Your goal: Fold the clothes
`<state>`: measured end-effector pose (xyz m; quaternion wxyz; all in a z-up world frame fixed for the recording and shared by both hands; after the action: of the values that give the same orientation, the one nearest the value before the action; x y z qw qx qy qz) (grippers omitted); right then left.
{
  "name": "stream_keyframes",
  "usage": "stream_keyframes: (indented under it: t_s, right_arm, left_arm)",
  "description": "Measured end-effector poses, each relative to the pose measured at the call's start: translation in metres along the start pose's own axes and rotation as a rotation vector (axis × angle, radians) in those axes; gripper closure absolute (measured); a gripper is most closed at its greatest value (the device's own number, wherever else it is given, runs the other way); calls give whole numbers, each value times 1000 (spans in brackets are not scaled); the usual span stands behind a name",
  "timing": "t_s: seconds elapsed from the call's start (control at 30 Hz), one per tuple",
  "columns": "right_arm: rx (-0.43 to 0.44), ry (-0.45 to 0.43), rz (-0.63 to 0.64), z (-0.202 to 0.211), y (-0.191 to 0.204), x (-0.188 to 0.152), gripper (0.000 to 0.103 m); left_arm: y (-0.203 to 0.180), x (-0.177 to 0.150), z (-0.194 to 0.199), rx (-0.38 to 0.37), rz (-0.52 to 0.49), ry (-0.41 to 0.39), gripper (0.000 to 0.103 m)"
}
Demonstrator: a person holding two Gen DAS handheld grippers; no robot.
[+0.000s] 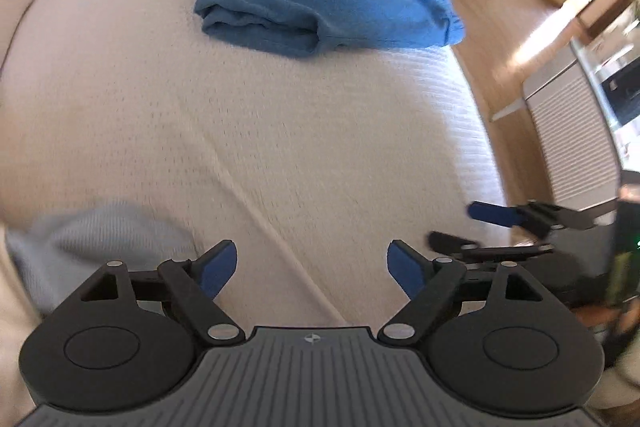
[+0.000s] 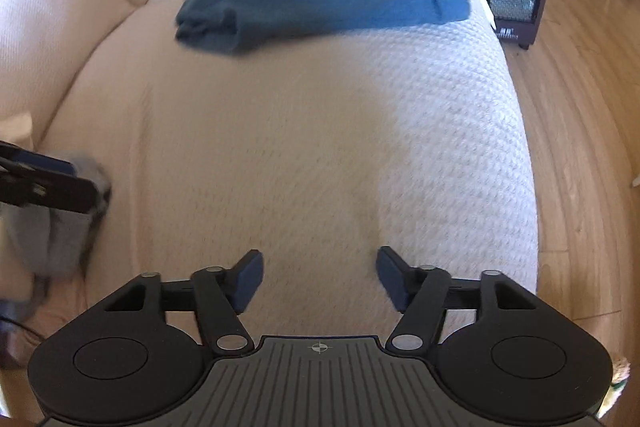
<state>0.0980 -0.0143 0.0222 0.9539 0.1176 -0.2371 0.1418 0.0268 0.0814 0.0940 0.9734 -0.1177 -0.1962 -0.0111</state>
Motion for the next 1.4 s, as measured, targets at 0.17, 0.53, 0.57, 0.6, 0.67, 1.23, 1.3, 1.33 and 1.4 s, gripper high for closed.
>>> stream_keyframes:
  t_s: [0.17, 0.53, 0.57, 0.6, 0.67, 1.23, 1.3, 1.33, 1.4]
  right_arm:
    - [-84, -31, 115, 1, 21, -15, 31]
    - [-58, -13, 44, 1, 7, -31, 19]
    - [-55, -13, 41, 2, 6, -33, 19]
    - [-49, -14, 35, 3, 4, -34, 19]
    - [-34, -17, 18, 5, 2, -36, 19]
    - [-9, -20, -131, 17, -30, -51, 19]
    - [-19, -15, -114, 16, -27, -50, 19]
    - [-23, -13, -107, 16, -26, -50, 19]
    - [-26, -11, -101, 15, -25, -49, 19]
  left_arm:
    - [-1, -21, 31, 2, 26, -63, 18]
    - [21, -43, 102, 100, 87, -188, 15]
    - [23, -44, 110, 111, 95, -200, 15]
    - [26, -46, 118, 130, 103, -214, 15]
    - [31, -48, 133, 172, 109, -241, 13]
    - [92, -52, 185, 383, 231, -262, 12]
    - [106, -60, 185, 415, 264, -247, 12]
    - [112, -63, 186, 424, 284, -244, 12]
    - [124, -70, 188, 425, 322, -241, 12]
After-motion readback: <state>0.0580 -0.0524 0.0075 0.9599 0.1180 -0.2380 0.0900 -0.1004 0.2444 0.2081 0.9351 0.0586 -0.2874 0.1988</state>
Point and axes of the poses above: each gripper's, at about its wrist camera, not at the fingertips, and z roughly against the way its jaws point, y to its left, x to its top, the point moved 2 cm from there along -z, roughly the way its jaws point, and after that the axes turned 3 degrees about -z, right-handed, at the moved point
